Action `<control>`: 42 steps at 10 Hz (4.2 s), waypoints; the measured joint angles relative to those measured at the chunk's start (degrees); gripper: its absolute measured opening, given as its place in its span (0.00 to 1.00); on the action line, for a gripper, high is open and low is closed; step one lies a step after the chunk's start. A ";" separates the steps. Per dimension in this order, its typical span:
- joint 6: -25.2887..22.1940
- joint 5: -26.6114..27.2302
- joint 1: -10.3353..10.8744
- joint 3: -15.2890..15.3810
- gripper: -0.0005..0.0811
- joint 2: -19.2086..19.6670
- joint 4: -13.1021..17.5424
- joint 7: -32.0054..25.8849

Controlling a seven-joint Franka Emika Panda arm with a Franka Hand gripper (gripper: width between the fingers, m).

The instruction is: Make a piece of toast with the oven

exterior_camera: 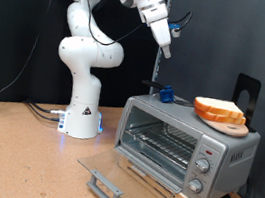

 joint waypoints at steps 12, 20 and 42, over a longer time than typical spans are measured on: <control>8.13 3.10 -0.37 10.47 1.00 4.98 -5.15 0.89; 14.93 6.41 -0.29 16.20 1.00 10.47 -7.46 0.39; 16.47 14.39 0.20 14.83 0.52 13.16 -6.21 -5.49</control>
